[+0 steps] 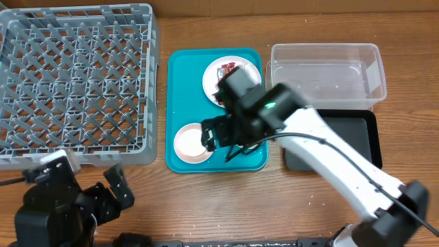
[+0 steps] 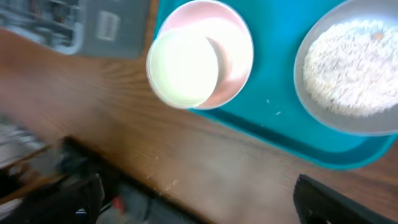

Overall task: Sort waste into correct bins and load items into the dishwasher
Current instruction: 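Grasp the white paper cup with the right gripper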

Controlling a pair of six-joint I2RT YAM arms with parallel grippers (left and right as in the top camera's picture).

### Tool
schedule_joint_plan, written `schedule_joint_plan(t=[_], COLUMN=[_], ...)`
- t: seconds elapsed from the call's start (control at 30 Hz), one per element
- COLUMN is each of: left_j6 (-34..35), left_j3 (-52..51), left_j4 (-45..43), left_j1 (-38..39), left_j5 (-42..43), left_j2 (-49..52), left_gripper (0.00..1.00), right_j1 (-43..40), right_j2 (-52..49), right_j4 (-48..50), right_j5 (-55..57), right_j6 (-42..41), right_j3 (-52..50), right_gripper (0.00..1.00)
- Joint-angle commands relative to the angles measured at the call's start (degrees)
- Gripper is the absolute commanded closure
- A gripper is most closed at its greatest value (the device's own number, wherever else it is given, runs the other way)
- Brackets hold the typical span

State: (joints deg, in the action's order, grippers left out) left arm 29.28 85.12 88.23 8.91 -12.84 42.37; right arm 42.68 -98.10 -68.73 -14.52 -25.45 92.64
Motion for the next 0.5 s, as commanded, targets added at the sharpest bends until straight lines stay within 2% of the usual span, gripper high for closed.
schedule_joint_plan(t=[0.0,0.07,0.1,0.23,0.4,0.47], left_j6=[2.9,2.9,2.9,2.9,2.8,2.8], left_j3=[0.9,0.9,0.9,0.9,0.9,0.9], left_j4=[2.8,3.8,4.2,5.2,5.2,5.1], left_j1=[-0.3,-0.3,-0.3,-0.3,-0.3,-0.3], left_j5=[-2.3,-1.0,-0.4,0.3,0.2,0.2], left_j2=[0.3,0.3,0.3,0.3,0.3,0.3], left_gripper=[0.0,0.0,0.0,0.0,0.0,0.0], right_j1=[1.4,1.8,2.0,3.3,4.6,4.7], right_j2=[-4.5,-6.6,-7.3,-10.4,-13.5,-14.7], right_j4=[2.2,4.1,4.9,7.5,9.2,9.9], right_j5=[8.8,8.4,8.5,8.5,8.5,8.6], right_j6=[-4.8,-4.8,-4.8,-4.8,-4.8,-4.8], right_j3=[0.2,0.2,0.2,0.2,0.2,0.2], right_gripper=[0.19,0.31,0.34,0.41,0.42,0.48])
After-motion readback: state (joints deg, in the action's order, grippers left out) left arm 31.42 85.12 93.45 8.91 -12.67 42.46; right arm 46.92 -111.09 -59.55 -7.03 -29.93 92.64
